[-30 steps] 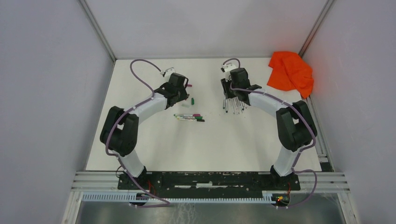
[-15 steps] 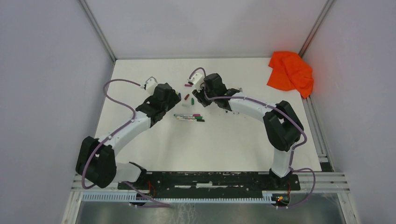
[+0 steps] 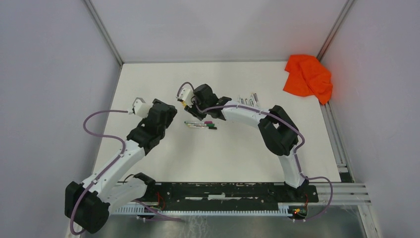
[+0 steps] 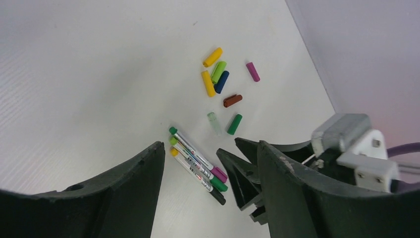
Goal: Open the pen caps
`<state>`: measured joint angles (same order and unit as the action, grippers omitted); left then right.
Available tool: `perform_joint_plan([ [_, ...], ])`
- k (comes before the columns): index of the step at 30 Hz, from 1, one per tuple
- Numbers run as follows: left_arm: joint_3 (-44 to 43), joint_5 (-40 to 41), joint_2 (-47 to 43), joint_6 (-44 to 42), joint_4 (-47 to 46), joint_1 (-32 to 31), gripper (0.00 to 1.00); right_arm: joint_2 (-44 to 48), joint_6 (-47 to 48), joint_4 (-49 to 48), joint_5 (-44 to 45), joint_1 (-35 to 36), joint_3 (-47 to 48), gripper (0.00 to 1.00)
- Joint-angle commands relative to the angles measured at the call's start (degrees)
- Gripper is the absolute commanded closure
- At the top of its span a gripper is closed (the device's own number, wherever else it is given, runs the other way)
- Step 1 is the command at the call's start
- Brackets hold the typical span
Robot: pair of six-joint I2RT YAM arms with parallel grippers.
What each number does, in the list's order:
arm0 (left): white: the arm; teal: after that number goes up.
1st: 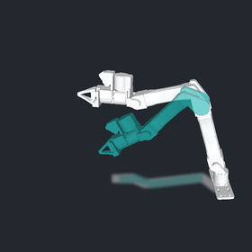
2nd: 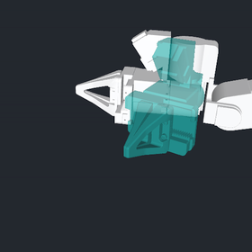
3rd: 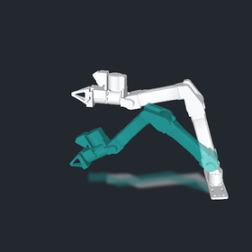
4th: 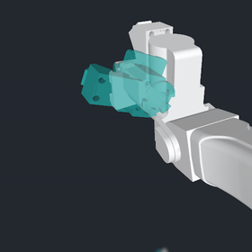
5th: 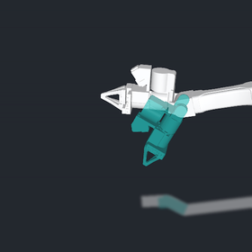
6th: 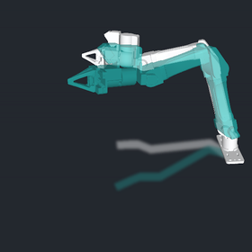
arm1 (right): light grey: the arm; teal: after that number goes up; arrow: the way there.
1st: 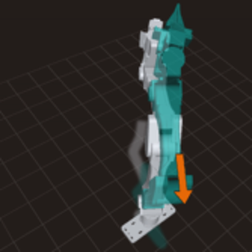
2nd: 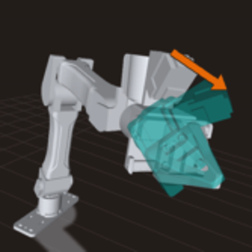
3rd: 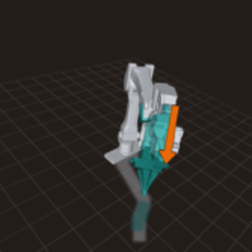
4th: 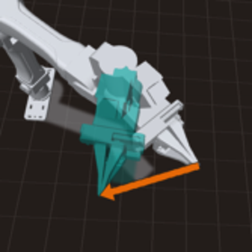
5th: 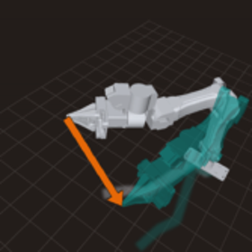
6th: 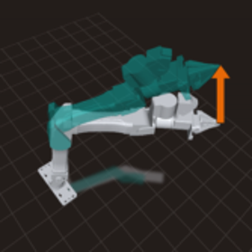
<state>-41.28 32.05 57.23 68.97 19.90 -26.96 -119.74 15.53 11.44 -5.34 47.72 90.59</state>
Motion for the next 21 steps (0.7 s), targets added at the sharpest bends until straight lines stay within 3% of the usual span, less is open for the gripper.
perform_joint_plan([
  [1,0.73,6.27,-5.07,6.08,3.39,0.29,0.26,-2.09,1.78,1.51,-0.28,1.15,4.18,0.61],
  [21,1.98,8.17,-11.29,8.9,6.97,0.23,0.27,-7.69,3.19,2.88,-1.54,2.52,6.97,0.65],
])
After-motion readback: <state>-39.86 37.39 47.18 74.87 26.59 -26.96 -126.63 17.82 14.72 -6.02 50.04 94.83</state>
